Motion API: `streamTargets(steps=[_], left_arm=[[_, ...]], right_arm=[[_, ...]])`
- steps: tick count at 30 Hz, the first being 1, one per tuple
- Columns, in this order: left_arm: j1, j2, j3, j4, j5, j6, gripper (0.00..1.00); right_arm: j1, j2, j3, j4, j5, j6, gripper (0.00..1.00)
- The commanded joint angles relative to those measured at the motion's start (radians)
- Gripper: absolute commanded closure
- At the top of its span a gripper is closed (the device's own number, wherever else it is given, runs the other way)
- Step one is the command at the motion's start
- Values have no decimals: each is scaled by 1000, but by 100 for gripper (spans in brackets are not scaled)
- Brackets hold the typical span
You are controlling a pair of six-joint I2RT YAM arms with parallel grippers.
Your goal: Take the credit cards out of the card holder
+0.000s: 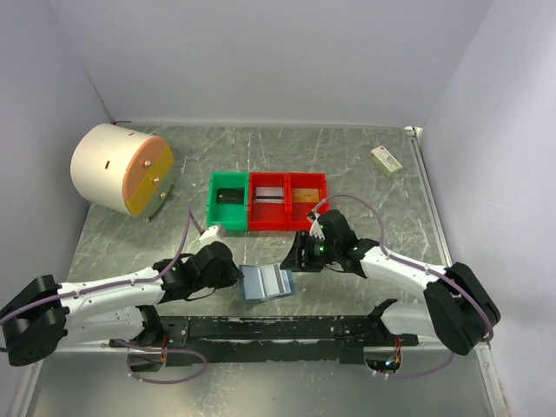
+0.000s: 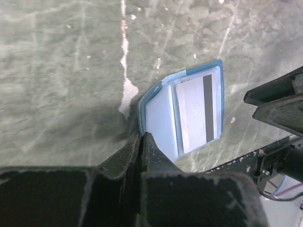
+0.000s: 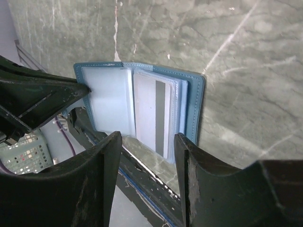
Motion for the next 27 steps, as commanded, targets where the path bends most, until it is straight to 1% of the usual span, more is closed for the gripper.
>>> streamTargets(steps=[1,4,7,8,9,11,12,13,14,16,18,22,25,27], left_arm=[[8,-37,28,-165,-127,-9,88],[47,-45,45,-189,-137,47,83],[125,-28,54,-177,-104,107,80],[151,-16,57,-171,-88,120,78],[173,-1,62,-170,-71,129,71],[186,27,100,-223,-78,122,65],[186,31,113,-241,-86,120,56],[186,28,123,-256,-90,120,44],[186,16,130,-264,-93,122,36],[186,-14,144,-286,-100,127,26],[186,-53,180,-344,-114,117,23],[185,-119,243,-401,-99,124,23],[187,-155,243,-314,-1,183,24],[187,-160,210,-199,96,211,25]], right_arm=[[7,65,41,74,-62,-11,52],[25,114,69,96,-83,-20,53],[45,157,97,98,-78,-28,55],[48,172,107,94,-77,-30,55],[52,185,116,92,-78,-34,56],[60,199,131,89,-74,-40,56],[63,201,138,89,-71,-44,57],[67,201,145,87,-65,-48,57],[70,202,150,85,-58,-51,57],[72,209,165,81,-53,-61,57],[75,221,182,76,-51,-68,57],[80,247,204,85,-49,-72,57],[80,263,203,114,-54,-64,58],[81,273,200,130,-52,-52,58]])
